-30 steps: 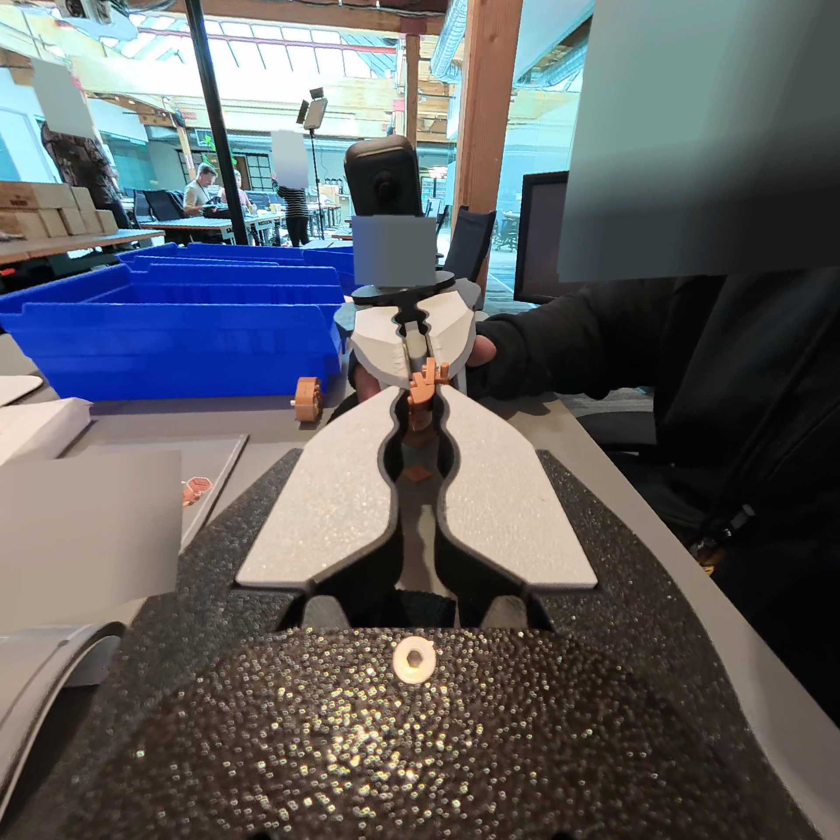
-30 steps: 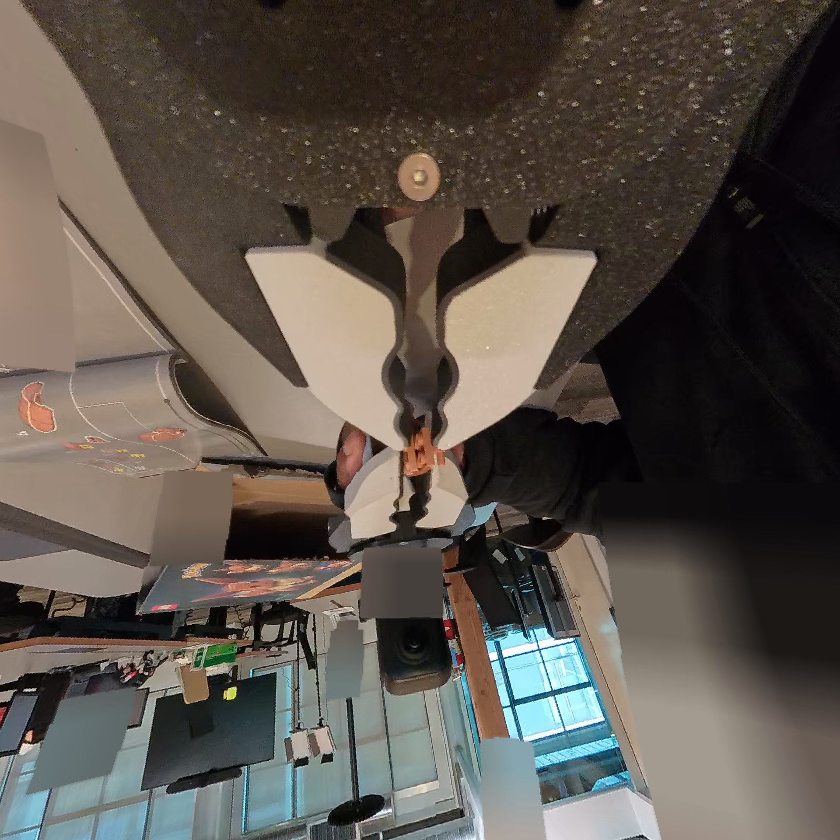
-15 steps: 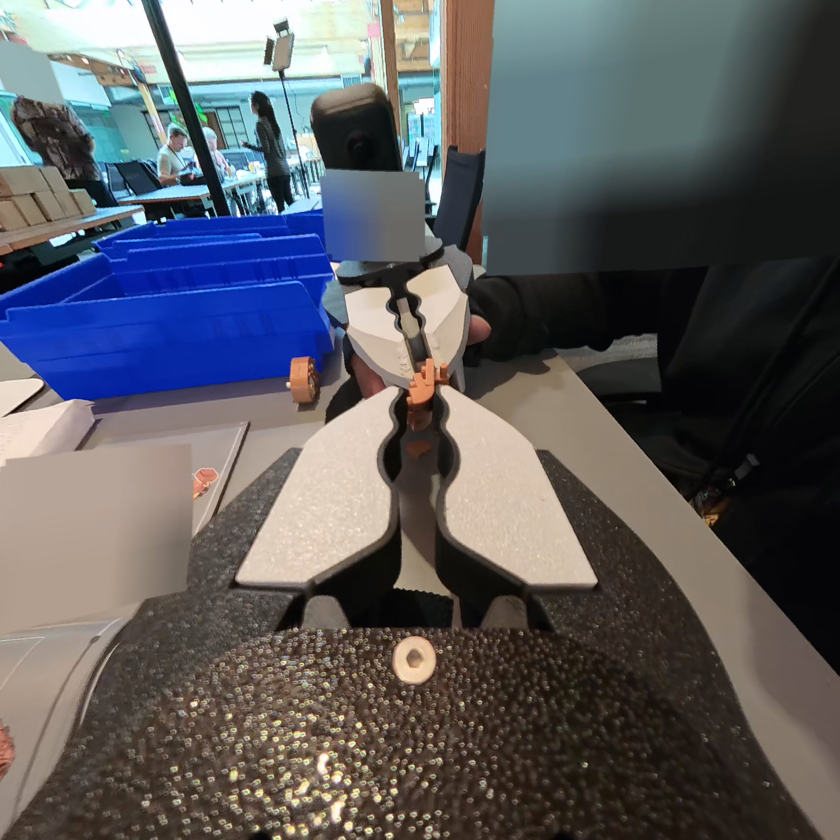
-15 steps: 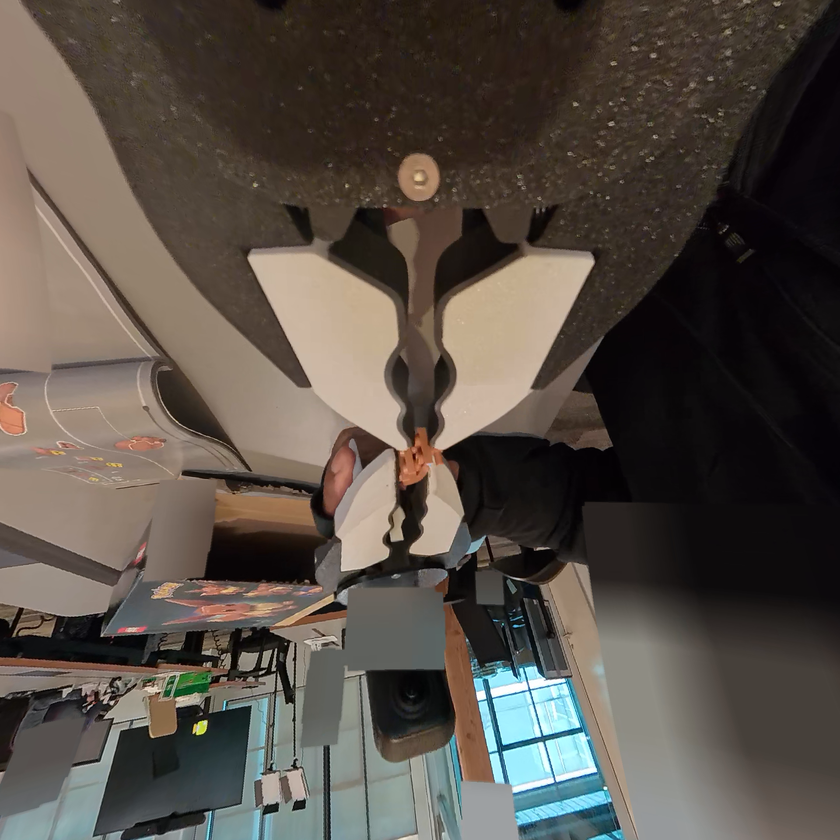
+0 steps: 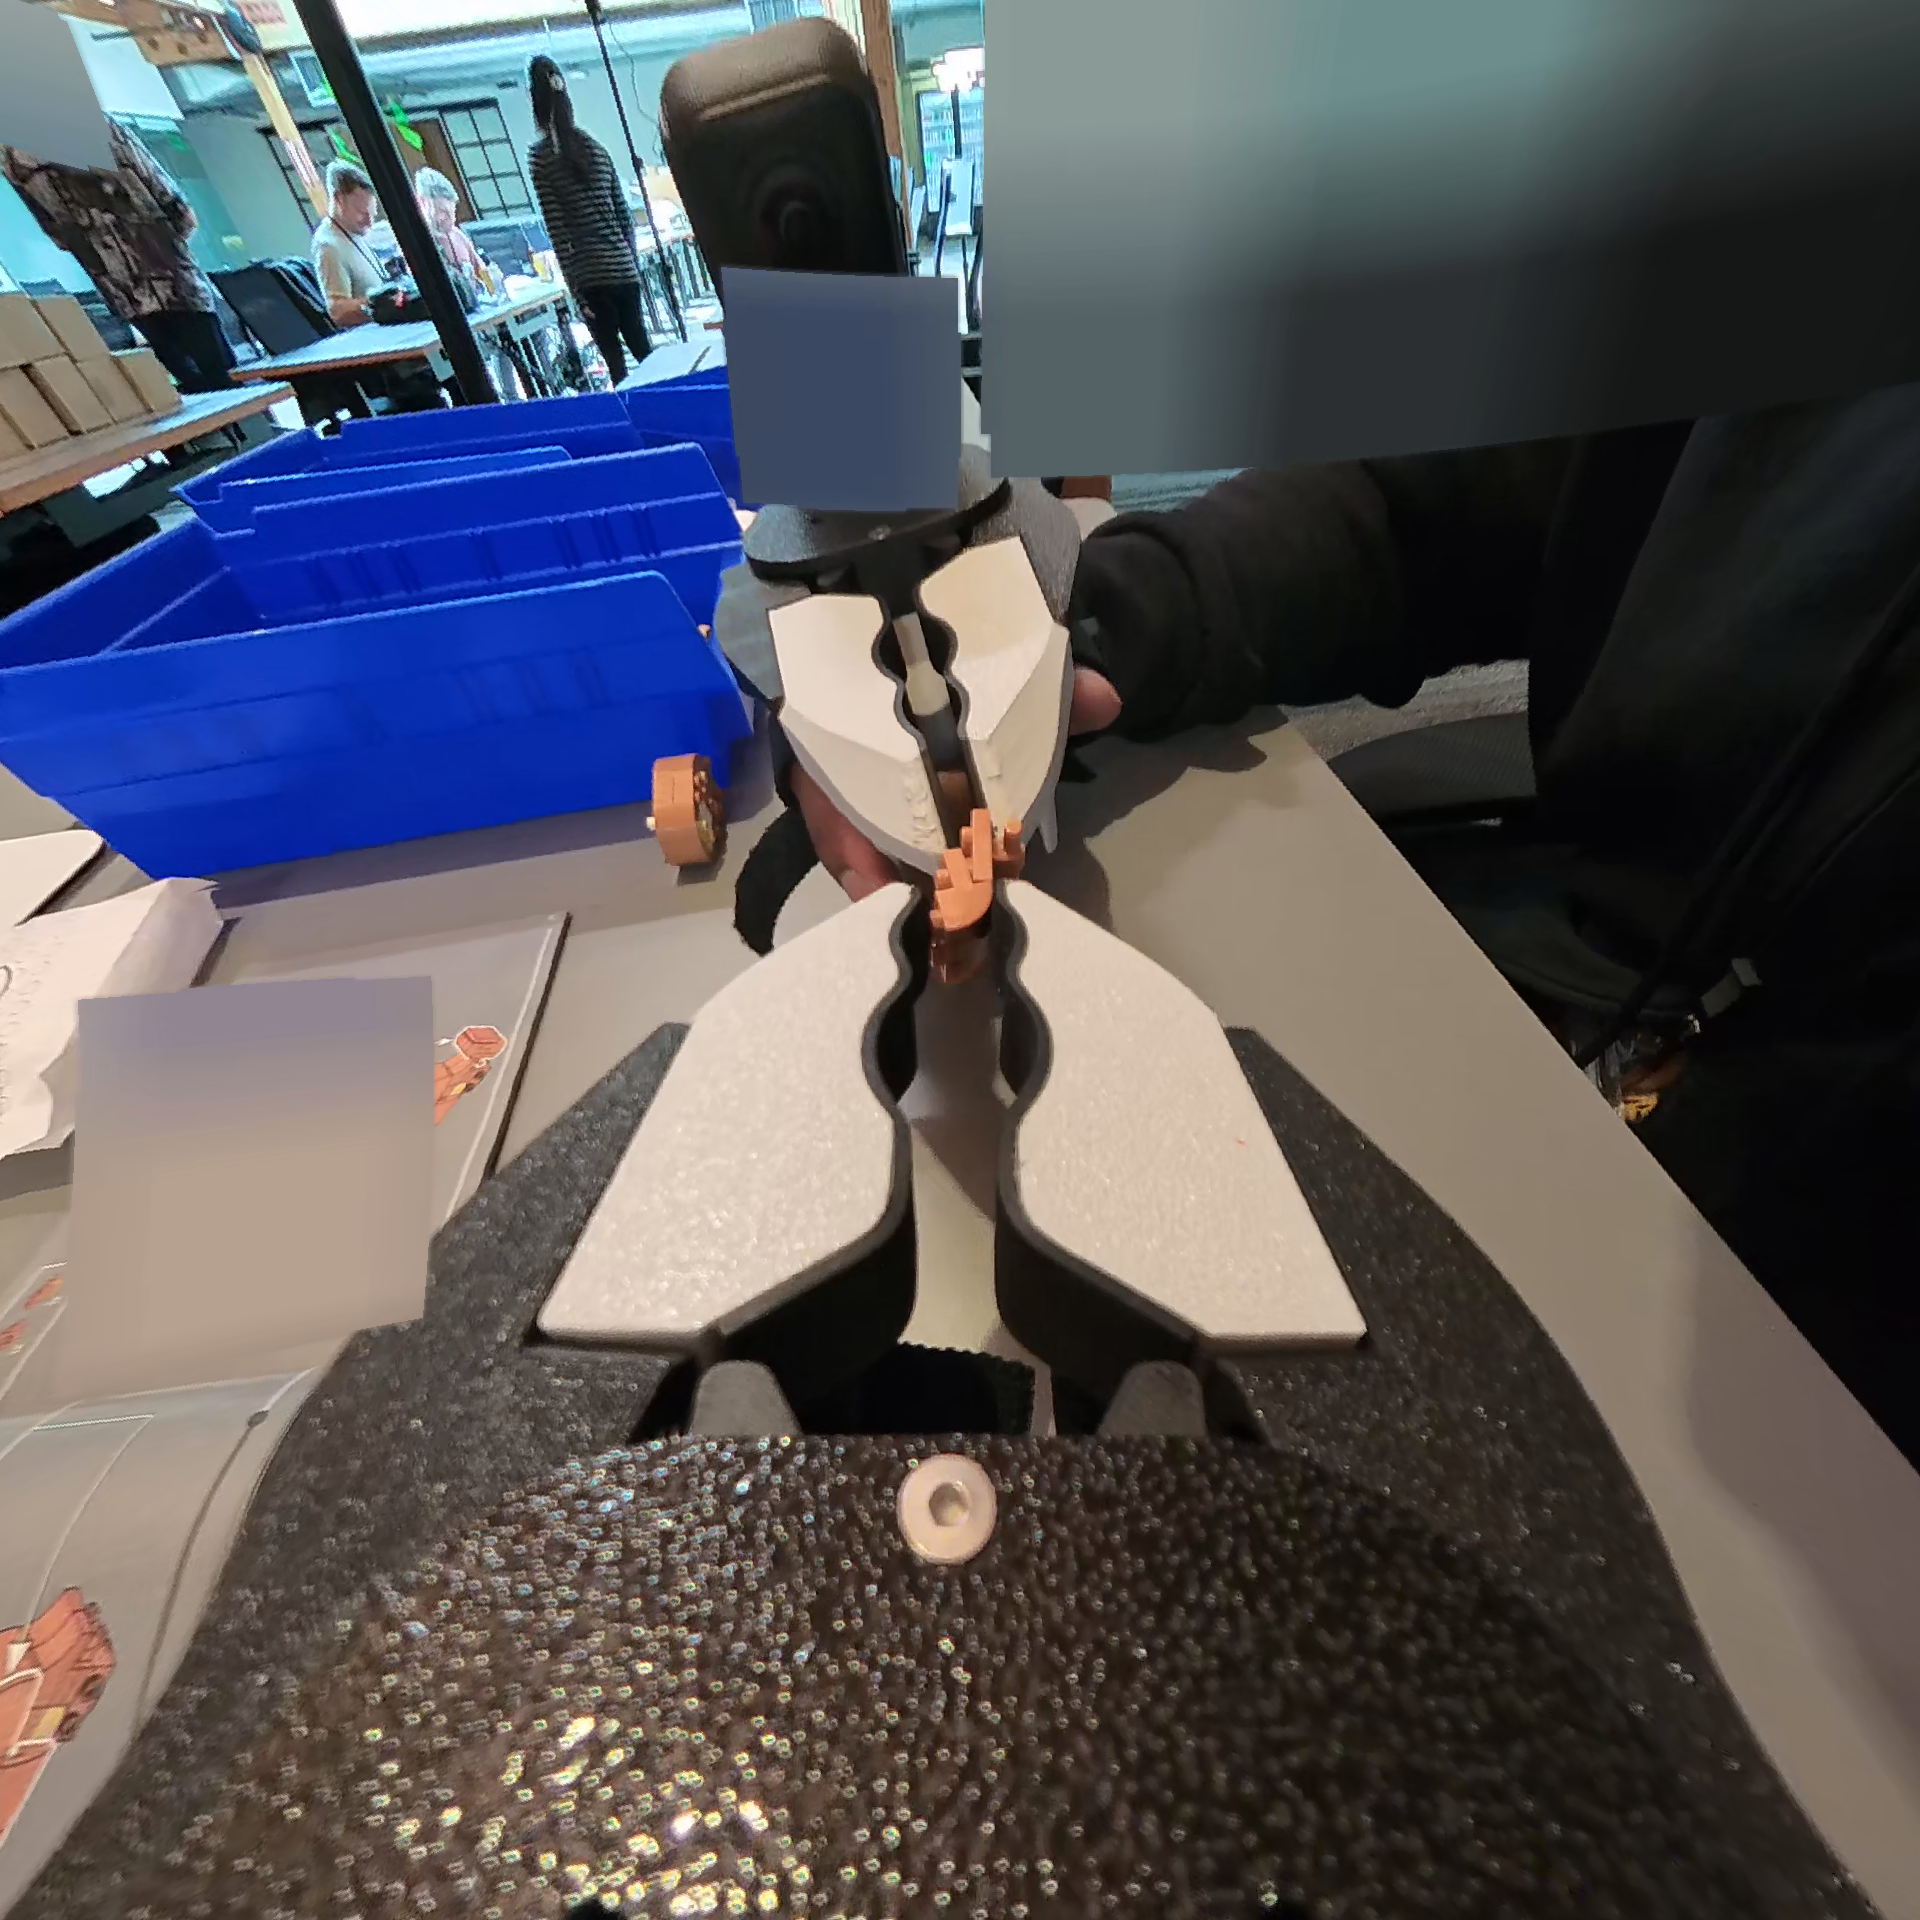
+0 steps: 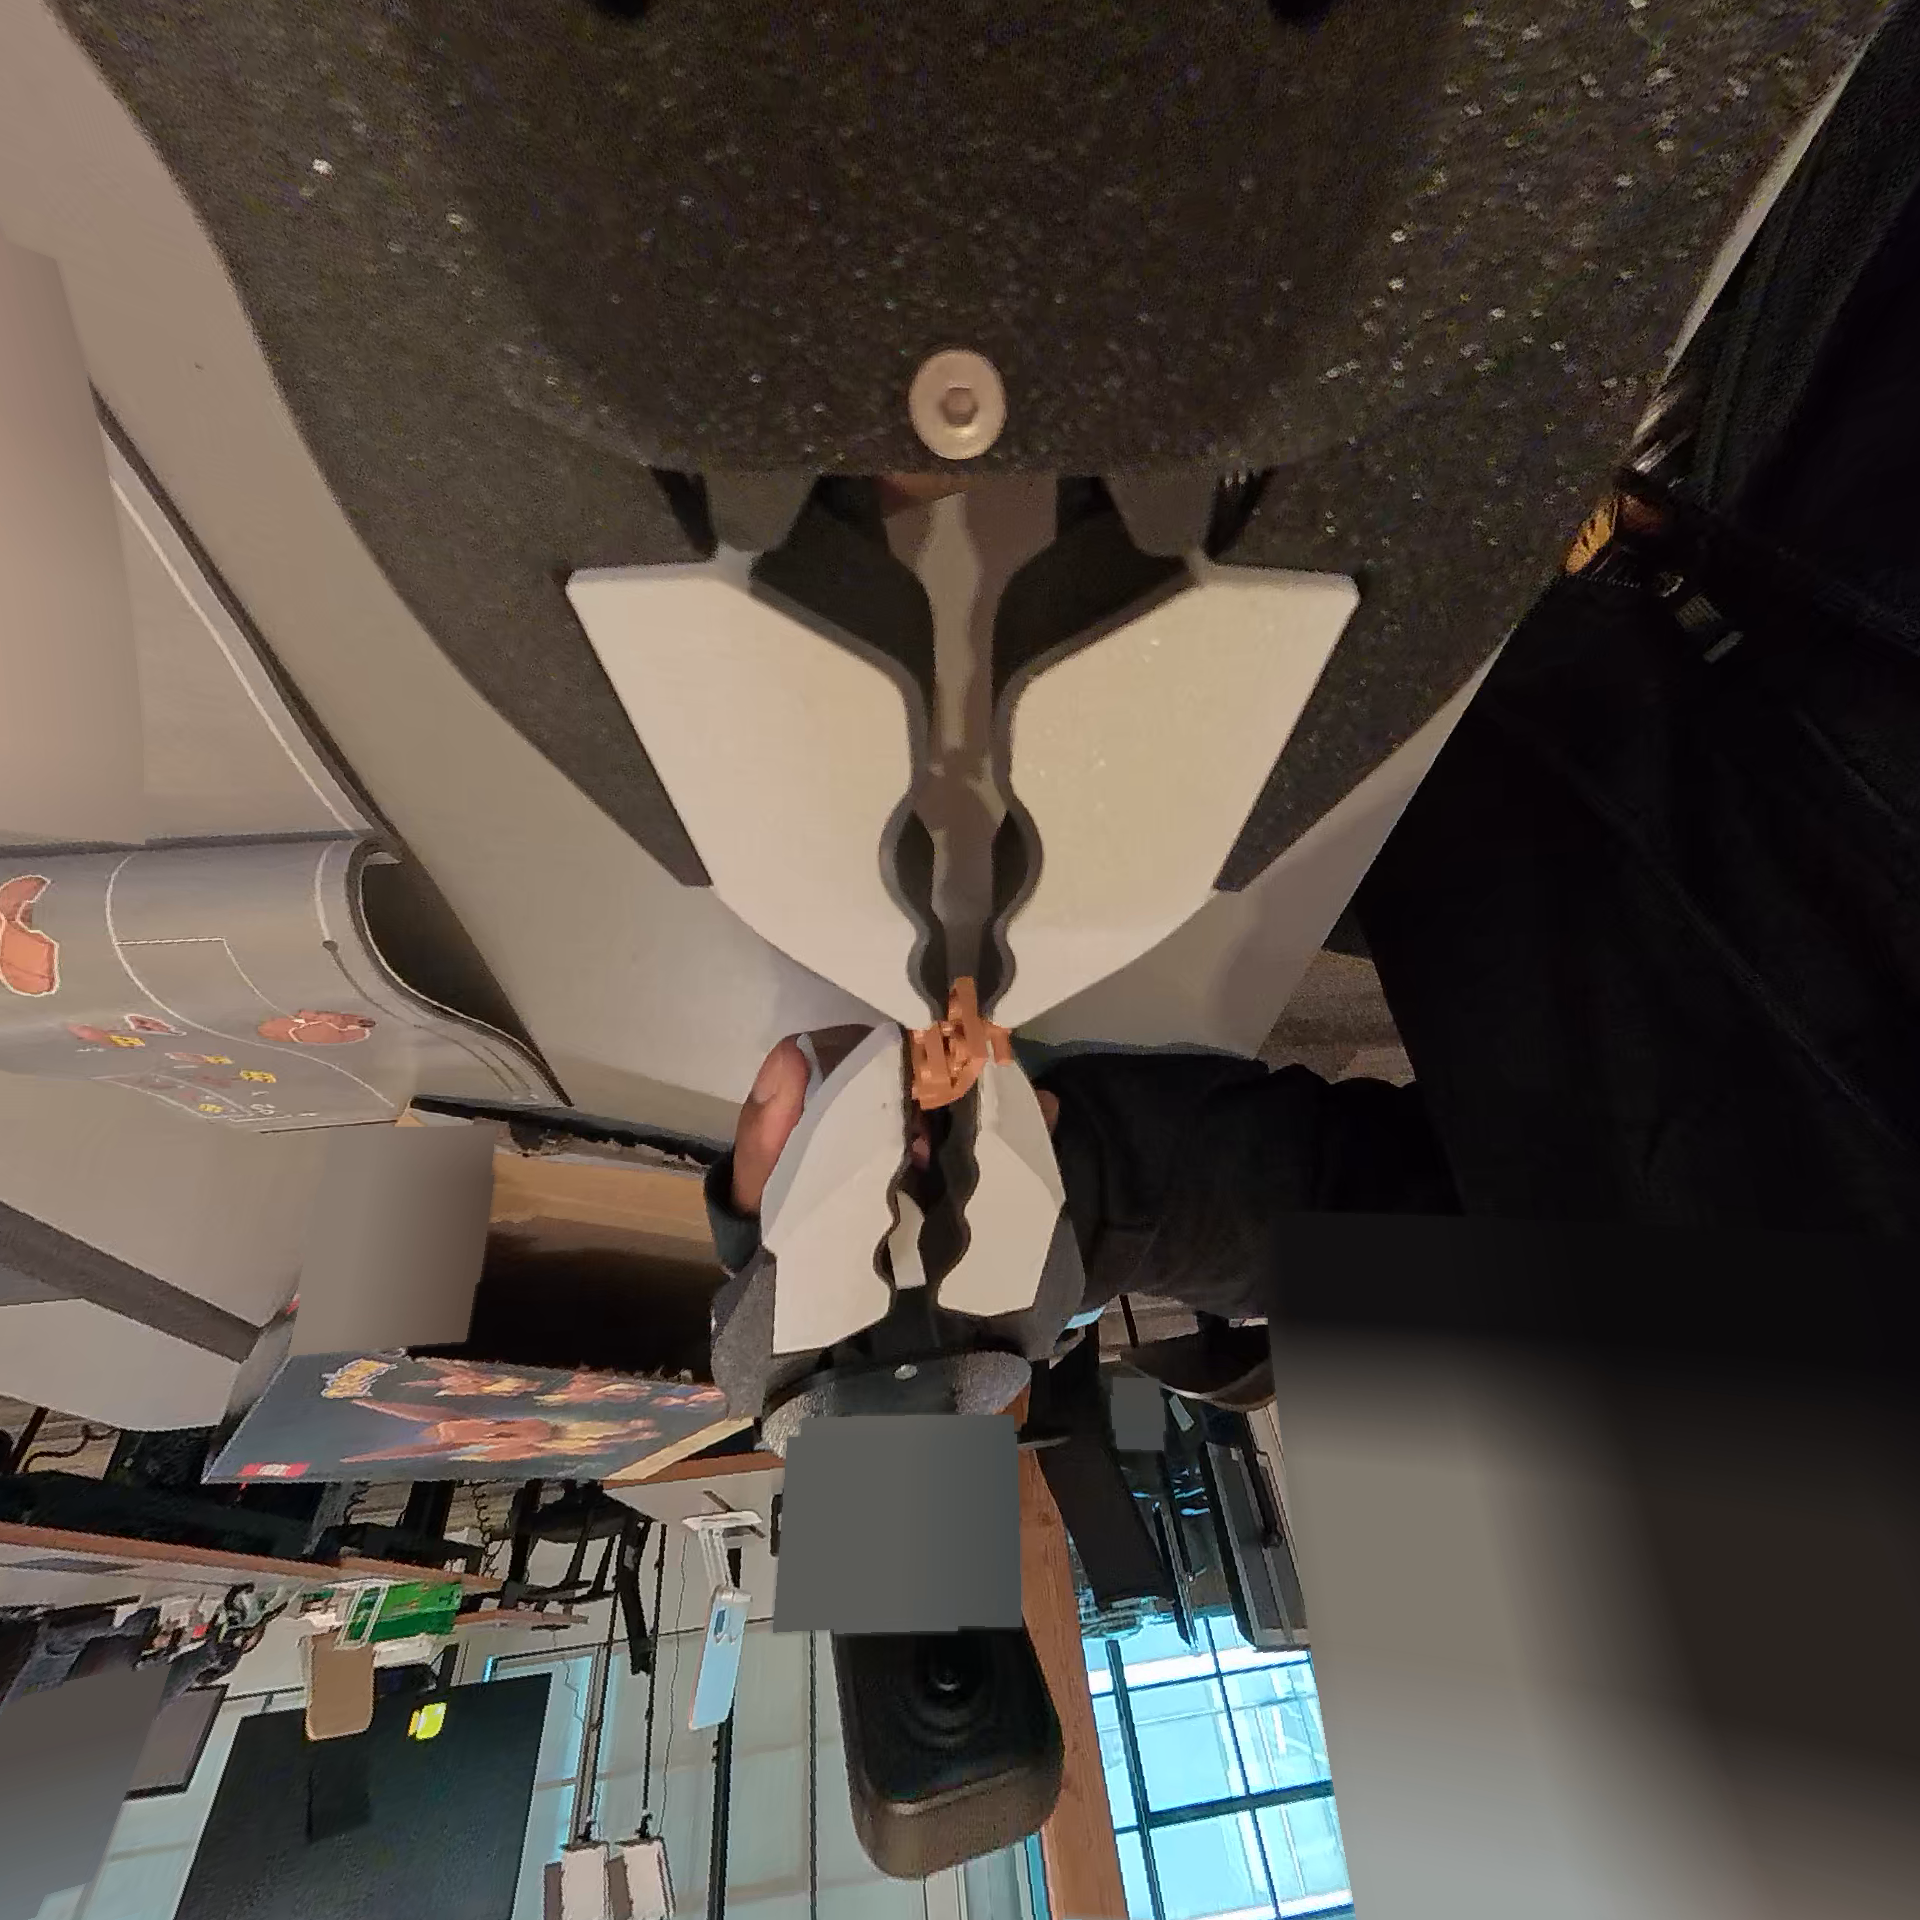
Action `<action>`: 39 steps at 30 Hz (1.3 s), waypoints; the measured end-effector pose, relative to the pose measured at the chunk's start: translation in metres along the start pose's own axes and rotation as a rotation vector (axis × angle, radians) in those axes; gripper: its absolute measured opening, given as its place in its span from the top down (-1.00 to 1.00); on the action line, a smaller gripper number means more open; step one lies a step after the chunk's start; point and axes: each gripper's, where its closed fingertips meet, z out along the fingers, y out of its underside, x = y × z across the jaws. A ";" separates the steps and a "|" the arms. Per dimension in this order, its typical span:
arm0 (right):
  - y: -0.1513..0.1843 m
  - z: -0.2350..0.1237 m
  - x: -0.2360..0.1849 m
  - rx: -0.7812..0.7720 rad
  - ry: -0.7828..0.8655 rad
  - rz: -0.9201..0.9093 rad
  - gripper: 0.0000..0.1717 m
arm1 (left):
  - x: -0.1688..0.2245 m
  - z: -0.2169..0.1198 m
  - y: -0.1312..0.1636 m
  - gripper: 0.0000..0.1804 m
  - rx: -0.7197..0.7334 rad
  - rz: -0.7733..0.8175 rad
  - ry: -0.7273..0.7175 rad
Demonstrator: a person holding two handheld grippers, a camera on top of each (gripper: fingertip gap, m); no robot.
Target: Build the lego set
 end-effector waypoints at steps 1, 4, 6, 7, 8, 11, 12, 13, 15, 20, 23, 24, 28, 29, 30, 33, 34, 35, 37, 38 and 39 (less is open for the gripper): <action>0.001 0.000 -0.001 -0.007 -0.003 -0.005 0.94 | 0.001 0.000 0.001 0.89 -0.008 0.005 0.003; 0.004 0.001 -0.003 -0.030 -0.014 -0.021 0.94 | 0.004 0.001 0.003 0.89 -0.034 0.021 0.018; 0.007 0.001 -0.005 -0.044 -0.019 -0.026 0.94 | 0.006 0.001 0.006 0.89 -0.051 0.028 0.029; 0.008 0.001 -0.004 -0.047 -0.019 -0.026 0.94 | 0.006 0.001 0.006 0.89 -0.057 0.029 0.030; 0.008 0.001 -0.004 -0.047 -0.019 -0.025 0.94 | 0.006 0.002 0.007 0.89 -0.059 0.027 0.031; 0.008 0.001 -0.003 -0.045 -0.016 -0.025 0.94 | 0.006 0.002 0.007 0.89 -0.055 0.012 0.032; 0.008 0.001 -0.003 -0.041 -0.014 -0.025 0.94 | 0.005 0.002 0.007 0.89 -0.048 0.000 0.033; 0.007 0.000 -0.003 -0.037 -0.011 -0.024 0.94 | 0.005 0.002 0.007 0.89 -0.039 -0.013 0.035; 0.006 -0.001 -0.001 -0.027 -0.003 -0.020 0.94 | 0.003 0.003 0.006 0.89 -0.015 -0.044 0.032; 0.000 -0.005 0.006 0.011 0.028 -0.002 0.94 | -0.004 0.005 0.003 0.89 0.063 -0.124 0.019; -0.005 -0.007 0.011 0.042 0.057 0.014 0.93 | -0.010 0.005 0.000 0.89 0.133 -0.206 0.019; -0.006 -0.008 0.012 0.047 0.064 0.015 0.92 | -0.011 0.005 -0.001 0.89 0.149 -0.222 0.018; -0.010 -0.009 0.015 0.067 0.098 0.013 0.93 | -0.014 0.004 -0.004 0.89 0.195 -0.269 0.015; -0.011 -0.010 0.016 0.071 0.102 0.015 0.92 | -0.014 0.004 -0.005 0.89 0.206 -0.284 0.017; -0.012 -0.010 0.016 0.076 0.105 0.018 0.93 | -0.015 0.004 -0.006 0.89 0.217 -0.299 0.020; -0.014 -0.011 0.018 0.091 0.111 0.030 0.93 | -0.016 0.003 -0.008 0.89 0.238 -0.324 0.022; -0.015 -0.011 0.018 0.094 0.112 0.033 0.93 | -0.016 0.003 -0.008 0.89 0.240 -0.326 0.019; -0.015 -0.012 0.018 0.097 0.112 0.036 0.93 | -0.016 0.003 -0.008 0.89 0.242 -0.331 0.018; -0.016 -0.012 0.018 0.104 0.110 0.041 0.93 | -0.017 0.003 -0.009 0.89 0.251 -0.346 0.018; -0.017 -0.012 0.017 0.107 0.109 0.044 0.93 | -0.017 0.003 -0.009 0.89 0.257 -0.353 0.017; -0.017 -0.011 0.017 0.110 0.108 0.047 0.93 | -0.018 0.003 -0.009 0.89 0.259 -0.361 0.017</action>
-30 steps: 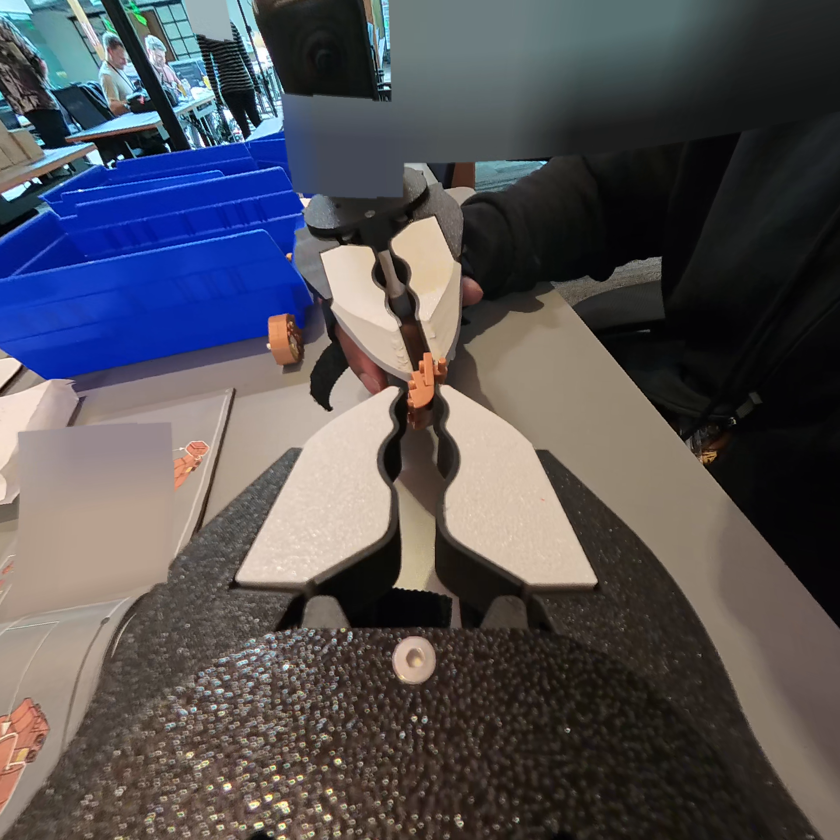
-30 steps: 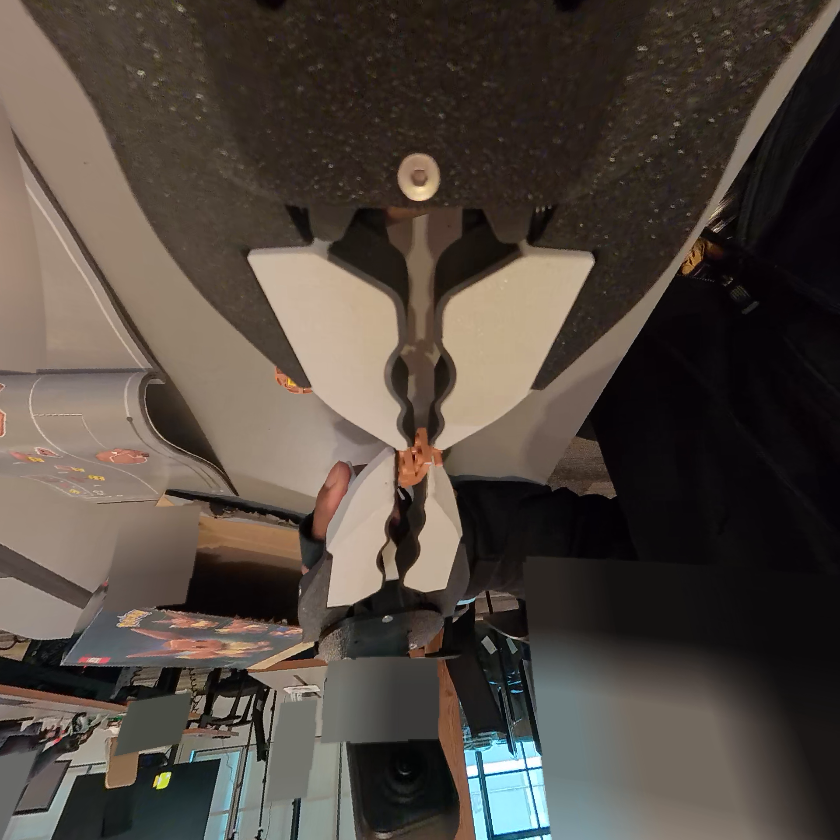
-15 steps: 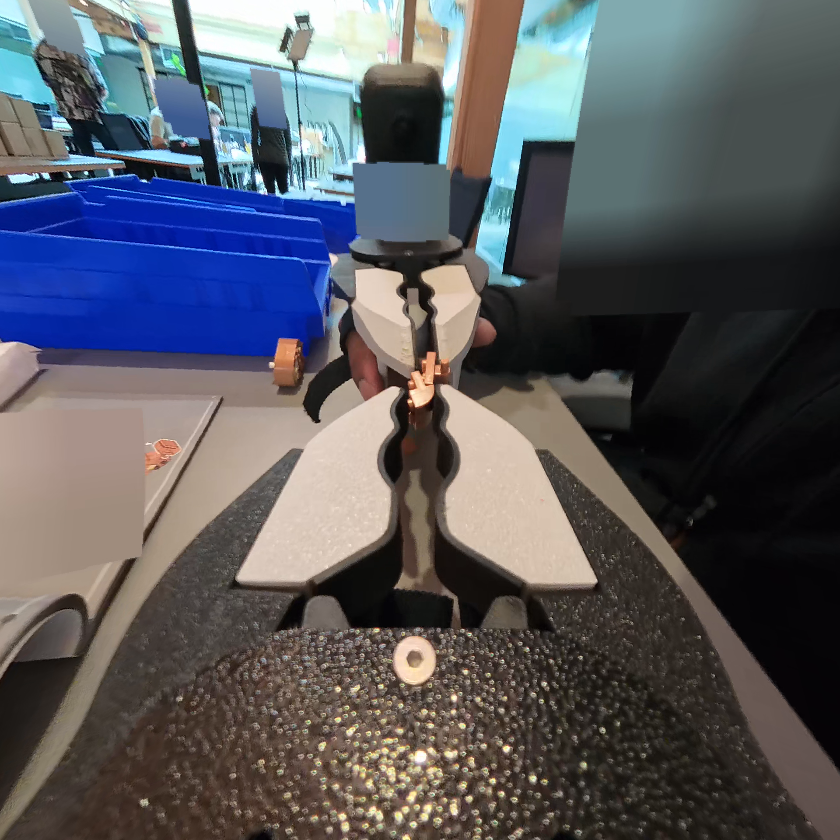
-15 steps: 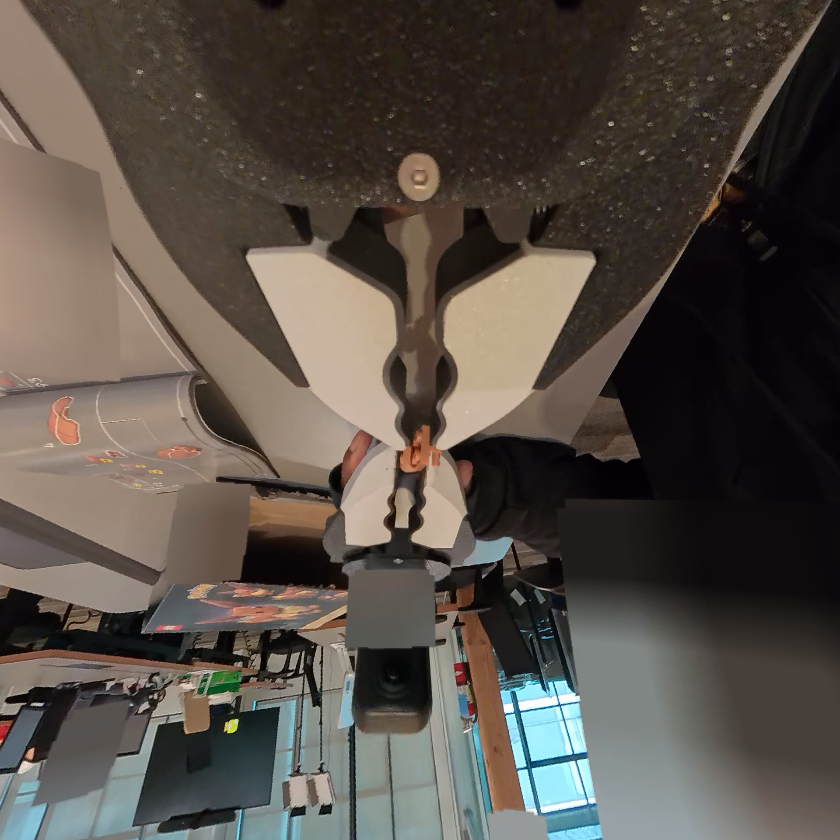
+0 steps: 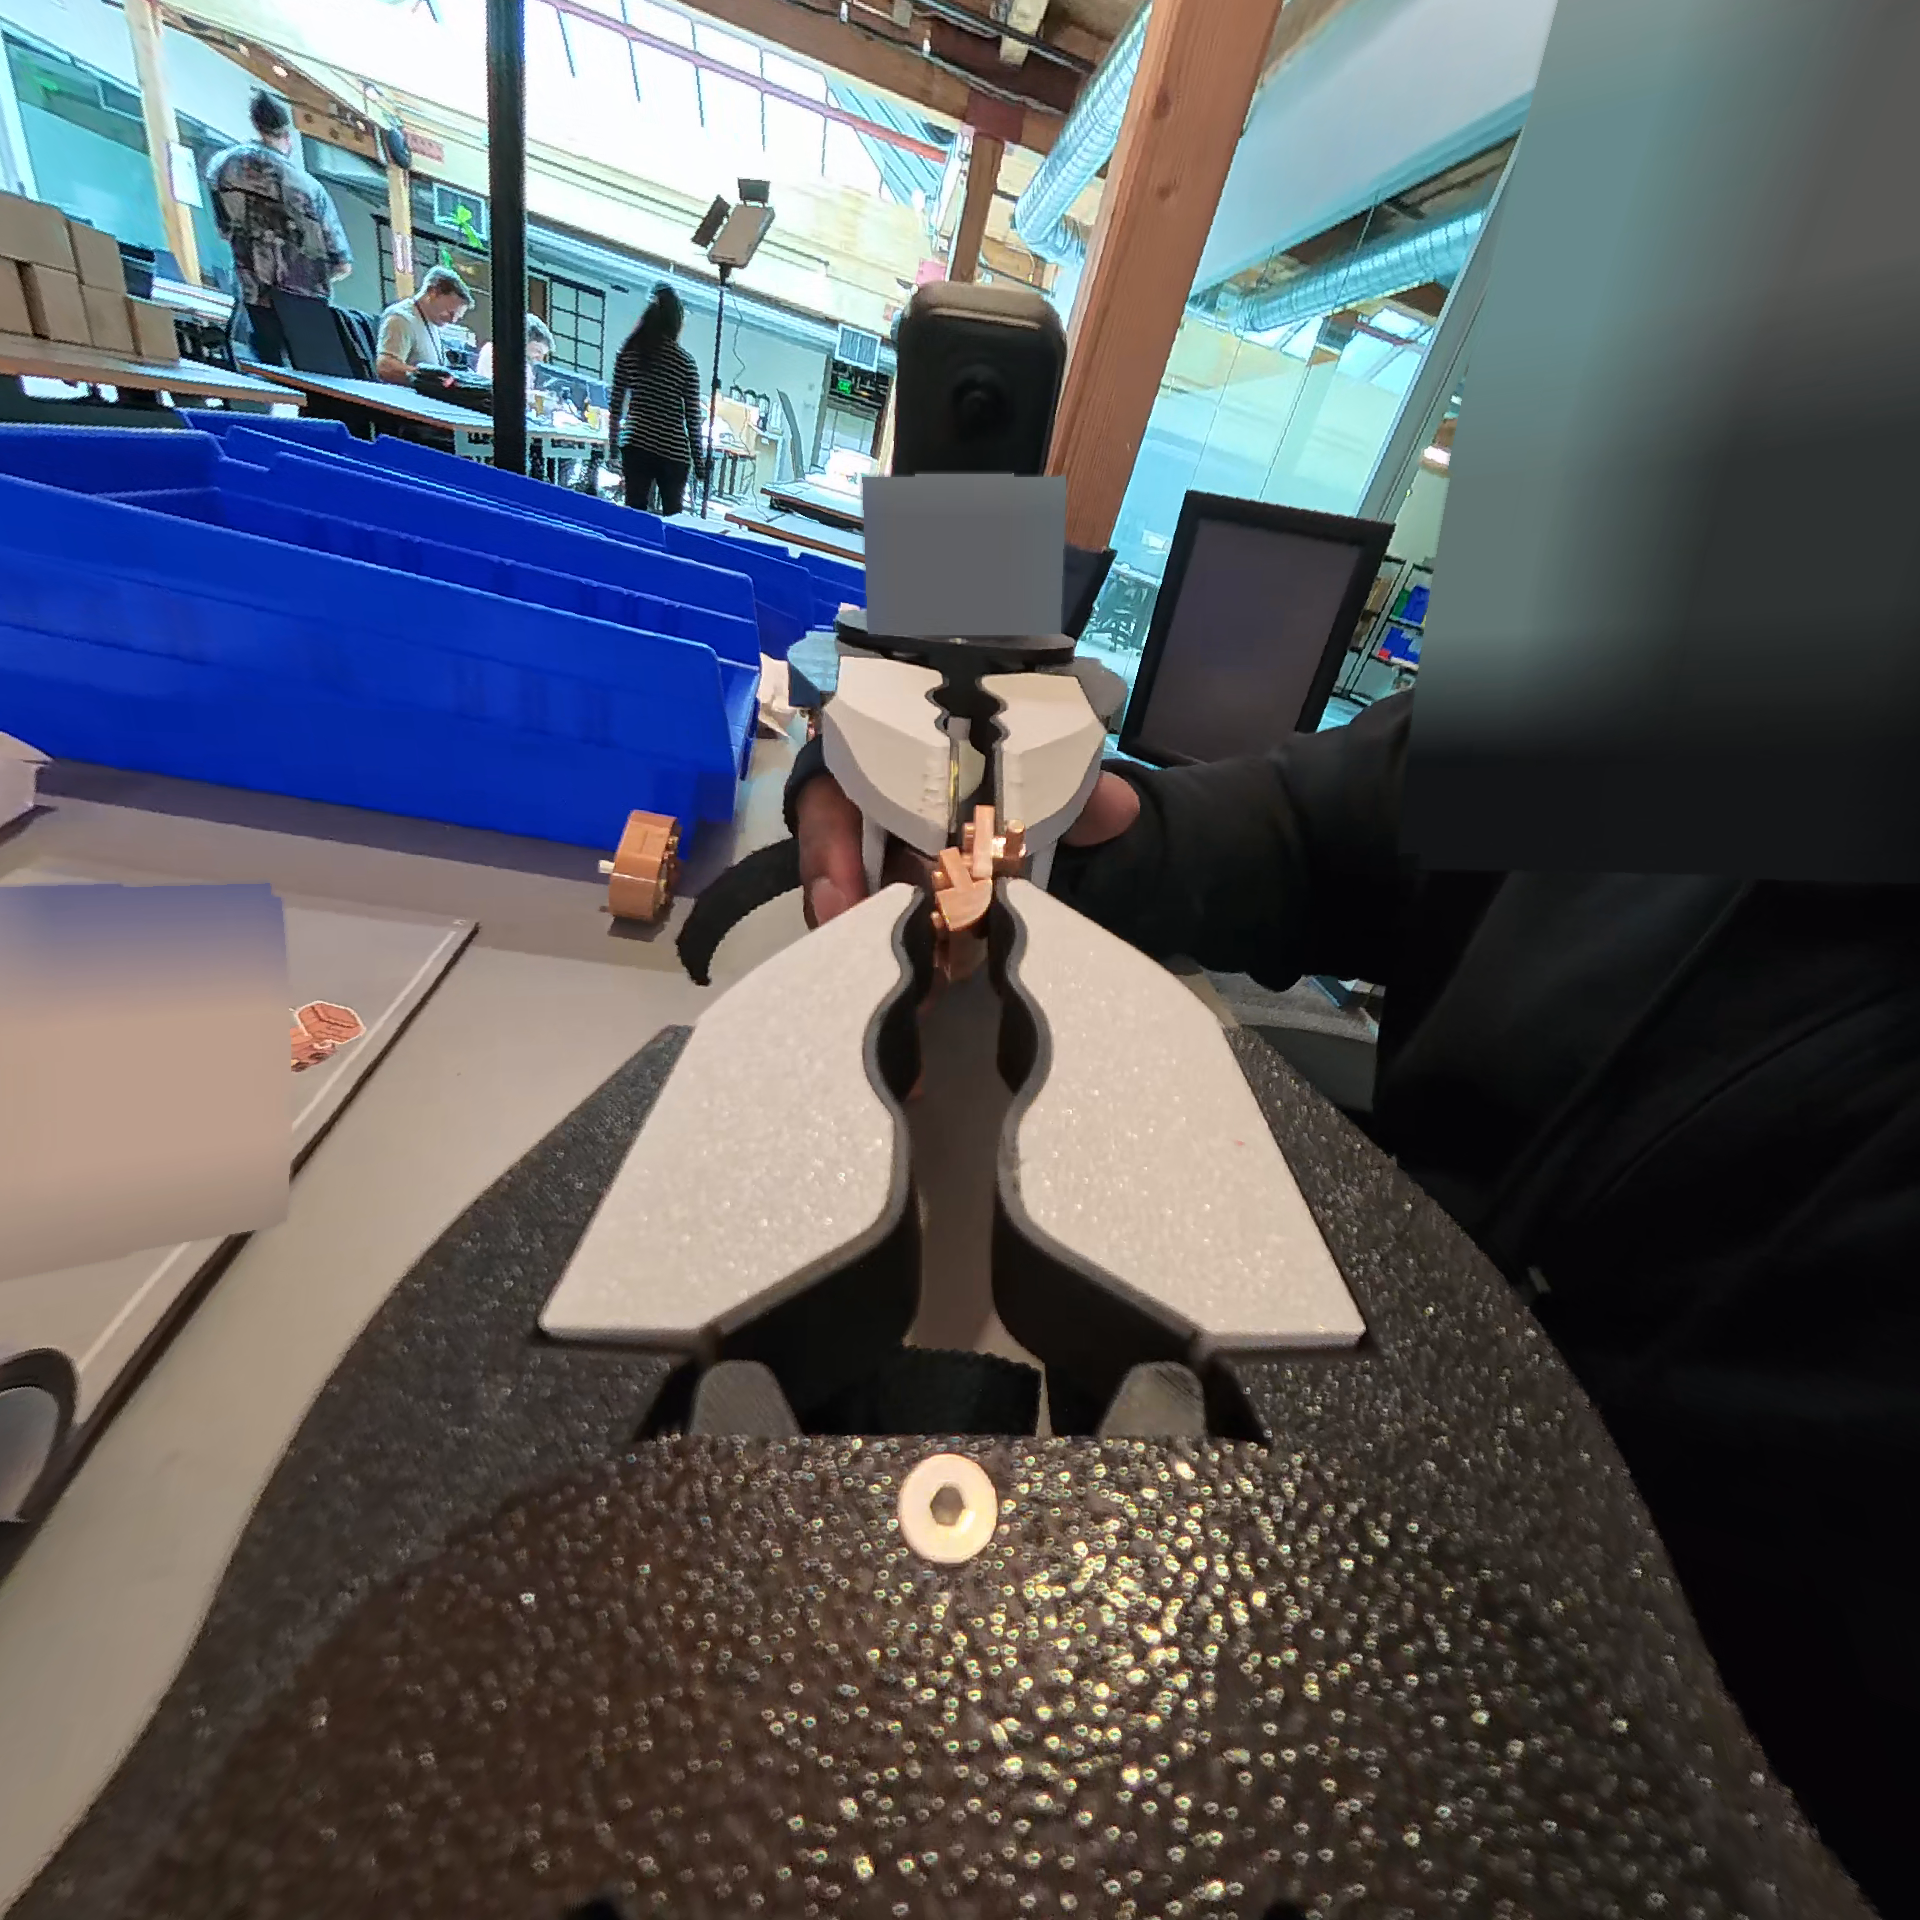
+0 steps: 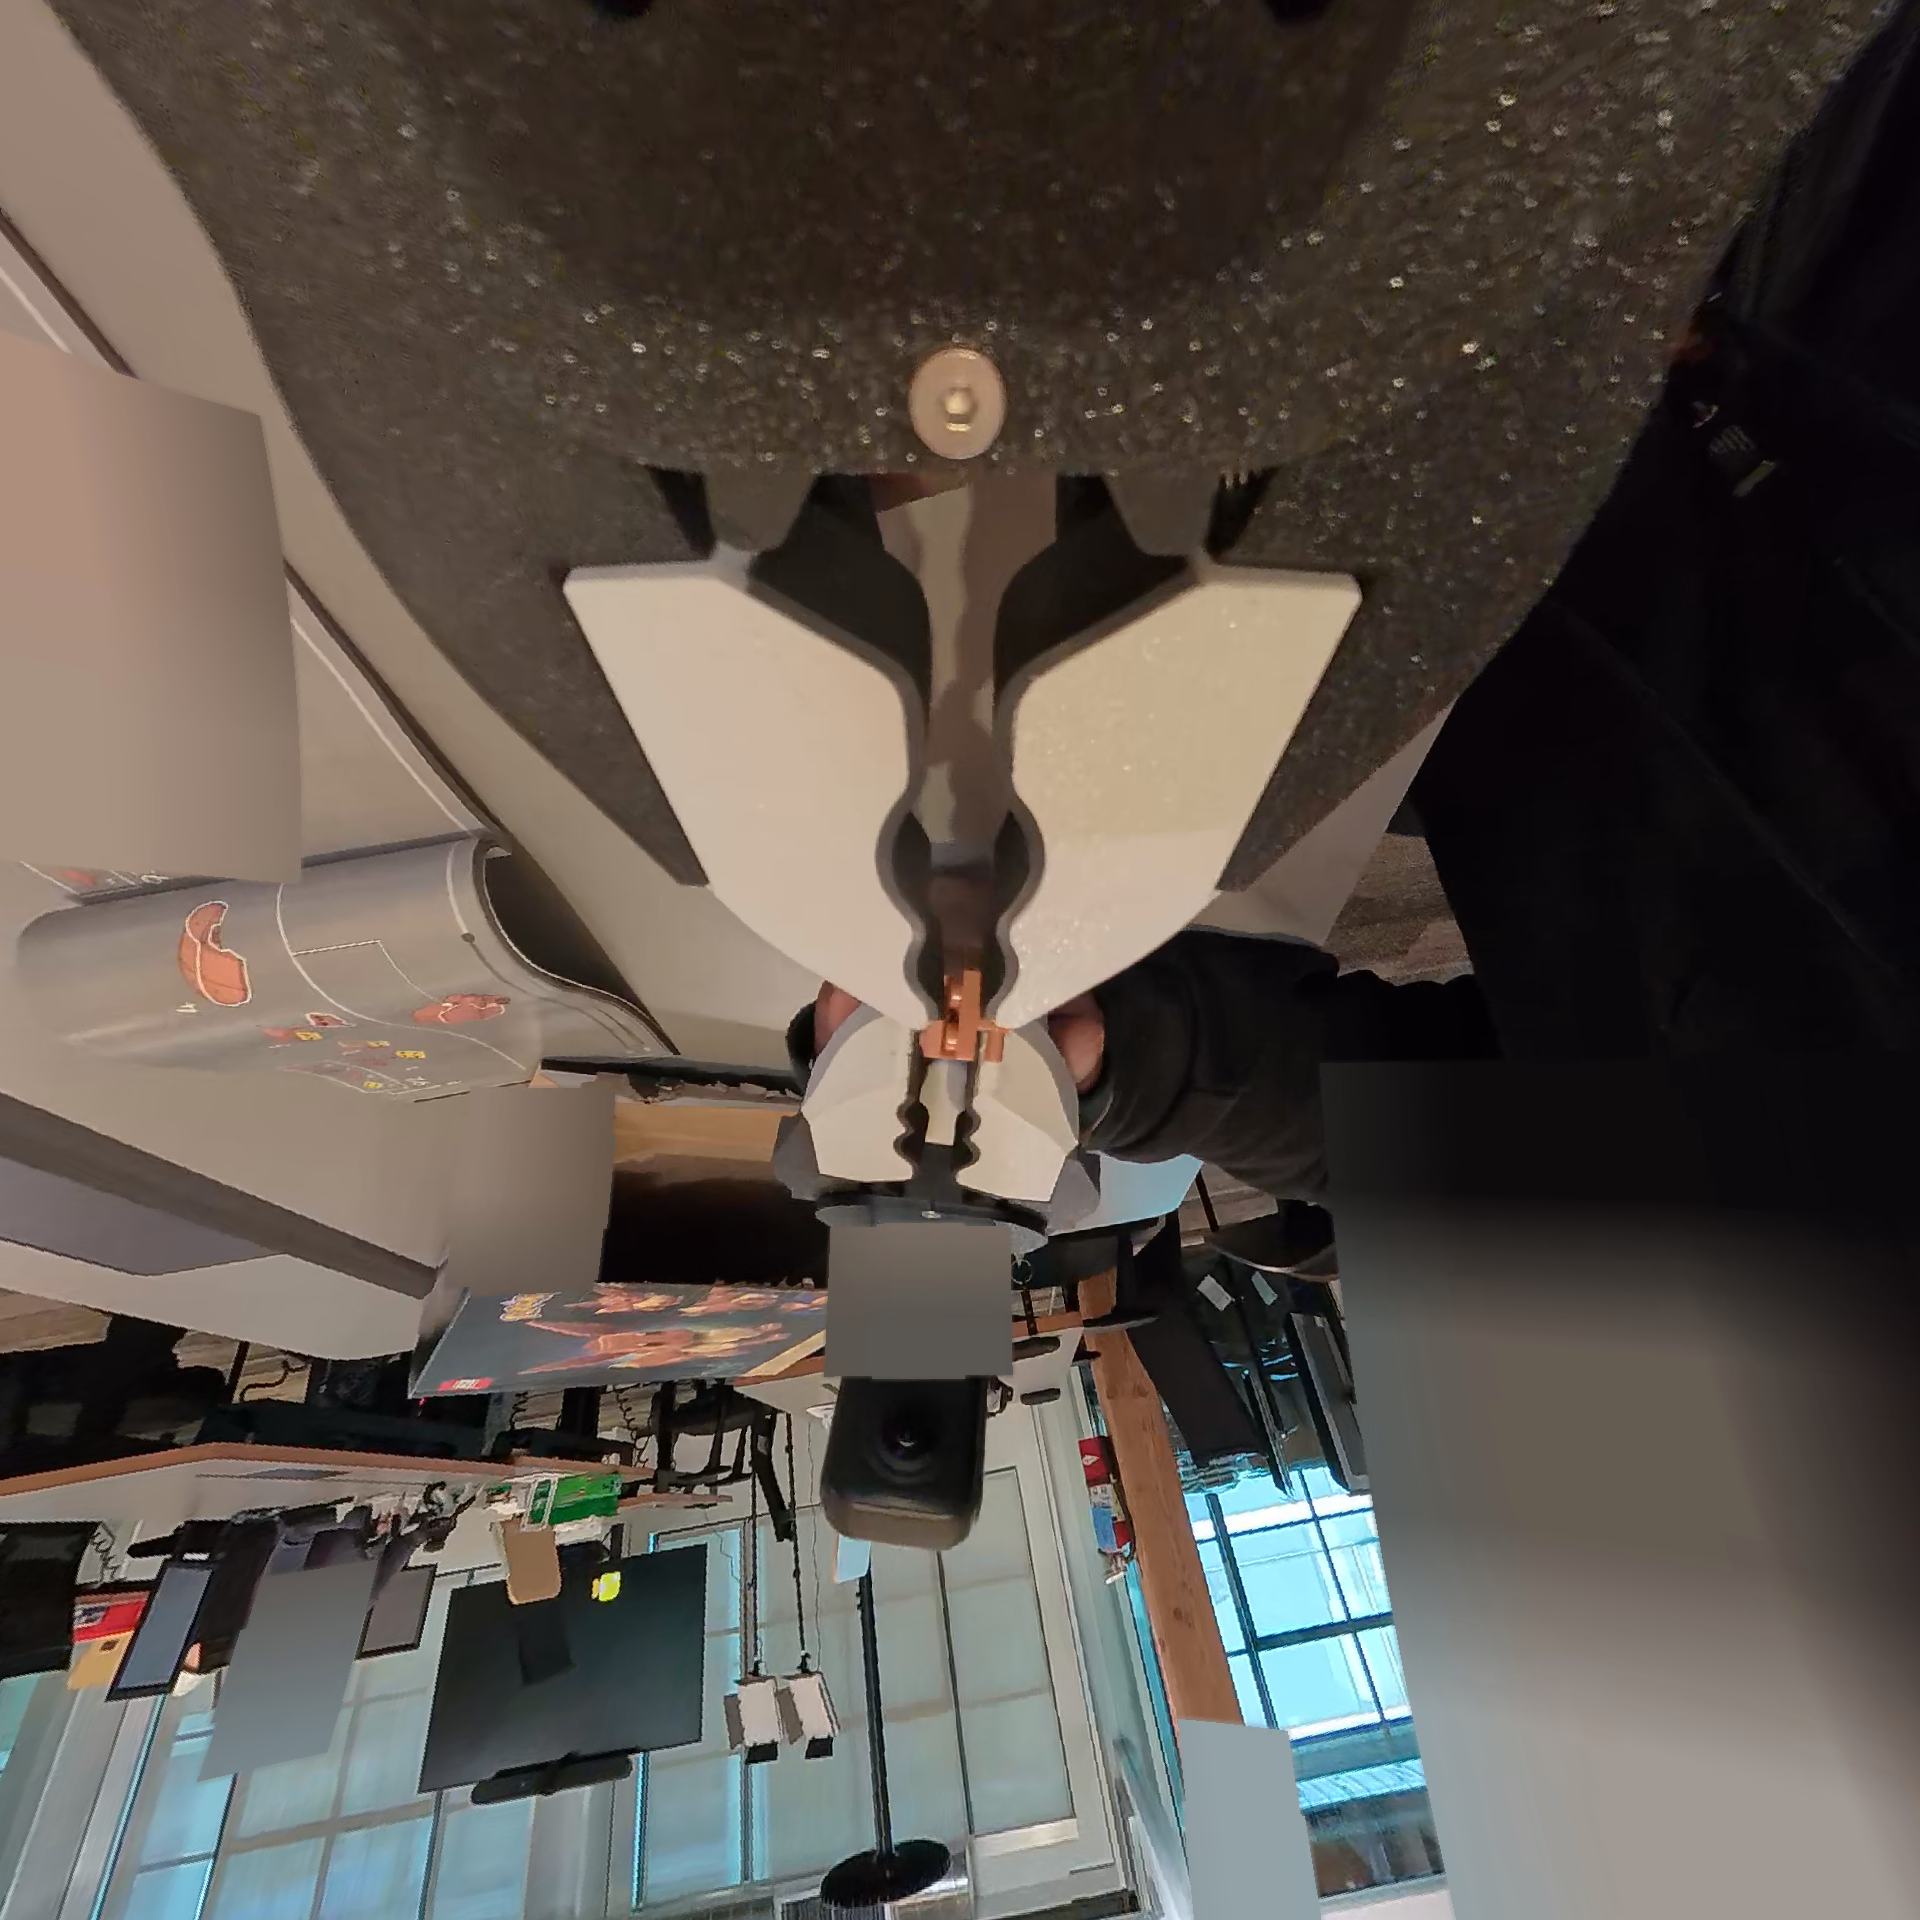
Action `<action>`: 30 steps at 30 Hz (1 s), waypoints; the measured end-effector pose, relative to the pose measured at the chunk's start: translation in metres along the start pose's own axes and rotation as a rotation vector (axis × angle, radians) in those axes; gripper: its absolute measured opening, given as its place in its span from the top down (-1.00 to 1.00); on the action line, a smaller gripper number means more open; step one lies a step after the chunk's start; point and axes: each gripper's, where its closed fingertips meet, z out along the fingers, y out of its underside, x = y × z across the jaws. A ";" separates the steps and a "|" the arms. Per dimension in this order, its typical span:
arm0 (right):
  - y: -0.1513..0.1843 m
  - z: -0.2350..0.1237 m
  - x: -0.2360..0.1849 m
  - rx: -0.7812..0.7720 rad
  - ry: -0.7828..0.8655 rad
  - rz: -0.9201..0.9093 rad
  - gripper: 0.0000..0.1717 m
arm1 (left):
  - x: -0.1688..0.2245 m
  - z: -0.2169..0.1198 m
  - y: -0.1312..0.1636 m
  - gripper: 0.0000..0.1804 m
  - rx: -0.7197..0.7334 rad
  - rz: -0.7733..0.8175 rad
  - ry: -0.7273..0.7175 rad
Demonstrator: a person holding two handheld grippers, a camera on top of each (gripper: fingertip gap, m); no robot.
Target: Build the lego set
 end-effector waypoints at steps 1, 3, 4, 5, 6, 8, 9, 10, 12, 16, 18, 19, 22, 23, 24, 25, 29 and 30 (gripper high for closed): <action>0.000 0.000 -0.001 0.002 -0.004 0.002 0.93 | 0.000 0.000 0.000 0.89 0.001 -0.008 0.002; -0.001 0.000 -0.001 0.010 -0.009 0.008 0.92 | 0.001 0.000 0.000 0.89 0.005 -0.023 0.010; -0.002 -0.001 -0.001 0.013 -0.012 0.012 0.92 | 0.003 0.000 0.000 0.89 0.005 -0.025 0.018; -0.002 -0.001 -0.002 0.014 -0.017 0.014 0.92 | 0.004 0.000 -0.001 0.89 0.004 -0.024 0.026; -0.002 -0.001 -0.004 0.015 -0.028 0.018 0.92 | 0.005 0.001 0.000 0.89 0.000 -0.022 0.035; -0.002 0.000 -0.006 0.015 -0.045 0.023 0.94 | 0.007 0.000 0.000 0.89 -0.007 -0.011 0.046; -0.001 0.000 -0.008 0.013 -0.052 0.023 0.95 | 0.008 0.000 0.000 0.89 -0.011 -0.007 0.049; -0.001 0.000 -0.009 0.010 -0.059 0.024 0.97 | 0.009 0.000 0.001 0.89 -0.016 -0.003 0.053; 0.000 0.000 -0.010 0.006 -0.066 0.023 0.97 | 0.010 0.000 0.001 0.89 -0.025 0.002 0.059; 0.002 0.000 -0.010 -0.003 -0.072 0.025 0.97 | 0.010 0.000 0.003 0.89 -0.040 -0.003 0.064; 0.003 0.000 -0.011 -0.009 -0.077 0.028 0.97 | 0.010 0.000 0.004 0.89 -0.049 -0.003 0.063; 0.003 0.000 -0.011 -0.011 -0.078 0.030 0.97 | 0.010 0.000 0.004 0.89 -0.051 -0.004 0.064; 0.004 0.000 -0.011 -0.020 -0.081 0.029 0.97 | 0.011 0.000 0.005 0.88 -0.063 -0.006 0.063; 0.005 0.000 -0.011 -0.022 -0.082 0.030 0.97 | 0.011 0.000 0.005 0.88 -0.066 -0.007 0.063; 0.005 0.000 -0.011 -0.025 -0.083 0.030 0.97 | 0.011 0.000 0.005 0.88 -0.067 -0.009 0.065; 0.005 0.000 -0.012 -0.026 -0.084 0.030 0.97 | 0.011 0.000 0.005 0.88 -0.069 -0.011 0.067; 0.006 0.000 -0.012 -0.031 -0.086 0.026 0.97 | 0.012 0.000 0.007 0.88 -0.080 -0.008 0.072; 0.006 0.000 -0.012 -0.033 -0.085 0.023 0.97 | 0.012 0.000 0.007 0.88 -0.084 -0.008 0.072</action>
